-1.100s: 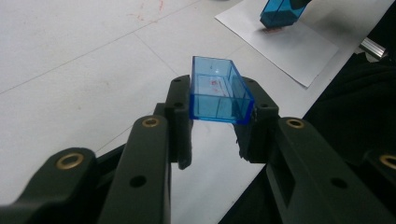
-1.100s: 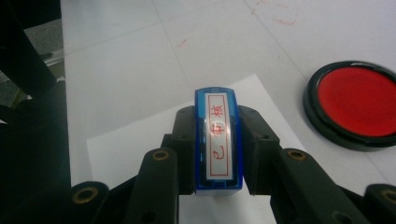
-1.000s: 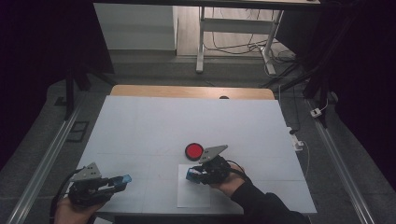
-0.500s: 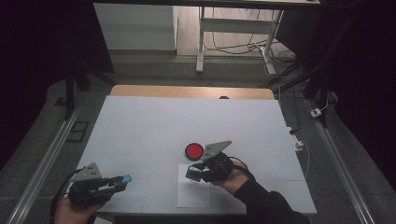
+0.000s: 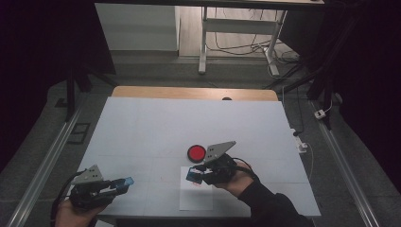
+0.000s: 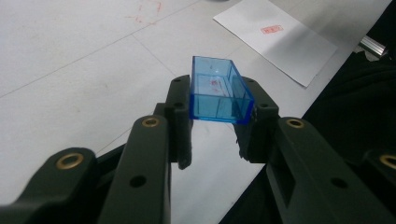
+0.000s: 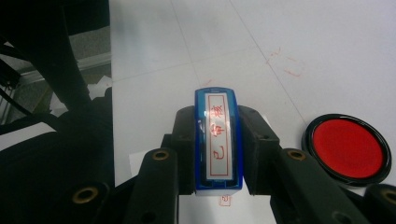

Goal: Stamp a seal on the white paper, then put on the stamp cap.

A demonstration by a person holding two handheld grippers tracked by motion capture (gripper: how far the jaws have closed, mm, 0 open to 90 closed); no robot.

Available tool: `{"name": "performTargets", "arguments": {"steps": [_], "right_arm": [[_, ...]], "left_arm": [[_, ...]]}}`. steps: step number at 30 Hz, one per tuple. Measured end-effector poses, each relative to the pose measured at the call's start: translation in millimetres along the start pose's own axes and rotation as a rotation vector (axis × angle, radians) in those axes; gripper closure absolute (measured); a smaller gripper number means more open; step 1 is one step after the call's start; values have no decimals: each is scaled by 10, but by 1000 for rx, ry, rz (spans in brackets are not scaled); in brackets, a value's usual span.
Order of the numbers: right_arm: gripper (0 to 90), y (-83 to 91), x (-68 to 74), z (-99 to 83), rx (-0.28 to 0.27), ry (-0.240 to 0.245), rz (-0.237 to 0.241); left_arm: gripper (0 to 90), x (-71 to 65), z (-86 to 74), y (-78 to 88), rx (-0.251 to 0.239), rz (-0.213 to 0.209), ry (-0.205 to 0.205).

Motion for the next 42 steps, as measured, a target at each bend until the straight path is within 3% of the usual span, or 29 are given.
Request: {"name": "performTargets", "arguments": {"steps": [27, 31, 34, 42], "right_arm": [[707, 203, 31, 76, -54, 8, 6], [707, 209, 25, 83, -57, 13, 5], [707, 227, 22, 90, -73, 15, 6], [707, 264, 38, 126, -99, 26, 20]], "left_arm": [[683, -4, 3, -6, 4, -1, 1], [683, -12, 29, -7, -17, -26, -7], [682, -52, 64, -36, -13, -37, -42], [683, -217, 258, -143, -30, -116, -161]]}}
Point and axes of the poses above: each handheld gripper's, and its own axes: y roughly backward along the jaws, z roughly out of its top, x roughly to its left, the point moved 6 cm from there along -y, roughly forward along the jaws, and after that the axes turned 14 degrees about x, right-handed, at the moved point
